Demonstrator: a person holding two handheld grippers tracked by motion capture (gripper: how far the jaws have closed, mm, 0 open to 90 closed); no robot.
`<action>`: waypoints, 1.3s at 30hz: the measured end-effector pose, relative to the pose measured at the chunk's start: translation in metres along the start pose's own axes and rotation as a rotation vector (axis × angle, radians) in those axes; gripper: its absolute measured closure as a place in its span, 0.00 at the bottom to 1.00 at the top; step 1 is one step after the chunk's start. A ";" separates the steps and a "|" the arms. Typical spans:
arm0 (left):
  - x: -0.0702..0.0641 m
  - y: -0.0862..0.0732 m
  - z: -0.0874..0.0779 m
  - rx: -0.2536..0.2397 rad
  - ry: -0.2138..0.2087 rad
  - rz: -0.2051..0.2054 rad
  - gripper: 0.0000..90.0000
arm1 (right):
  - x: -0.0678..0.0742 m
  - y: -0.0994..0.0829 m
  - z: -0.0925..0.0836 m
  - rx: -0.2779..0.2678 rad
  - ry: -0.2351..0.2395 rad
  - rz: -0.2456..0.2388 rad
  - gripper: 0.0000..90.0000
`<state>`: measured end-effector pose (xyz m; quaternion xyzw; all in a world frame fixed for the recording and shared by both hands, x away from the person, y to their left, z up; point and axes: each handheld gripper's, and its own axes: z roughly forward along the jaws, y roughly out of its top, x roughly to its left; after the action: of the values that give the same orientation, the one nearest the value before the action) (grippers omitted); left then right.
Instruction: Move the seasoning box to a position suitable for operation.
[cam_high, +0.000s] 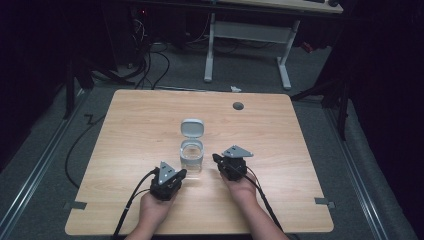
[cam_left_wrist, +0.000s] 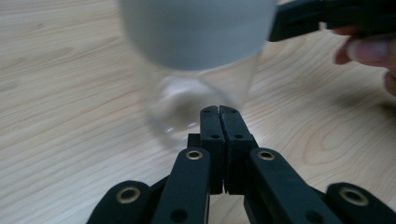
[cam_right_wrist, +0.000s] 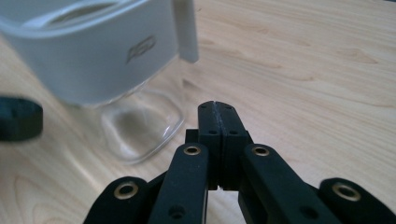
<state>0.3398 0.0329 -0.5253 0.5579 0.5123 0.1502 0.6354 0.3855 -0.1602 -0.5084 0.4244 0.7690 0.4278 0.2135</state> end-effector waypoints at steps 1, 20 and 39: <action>-0.005 -0.003 0.006 -0.001 -0.008 0.003 0.99 | -0.004 0.004 0.002 -0.001 -0.006 0.014 1.00; -0.006 -0.011 0.014 -0.030 -0.001 0.007 0.99 | -0.021 0.067 0.018 -0.071 -0.015 0.008 1.00; -0.003 -0.009 0.012 -0.029 0.011 -0.034 0.99 | -0.009 0.107 0.018 -0.129 0.020 -0.032 1.00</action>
<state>0.3453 0.0206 -0.5329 0.5388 0.5231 0.1499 0.6431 0.4525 -0.1300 -0.4288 0.3931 0.7487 0.4772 0.2392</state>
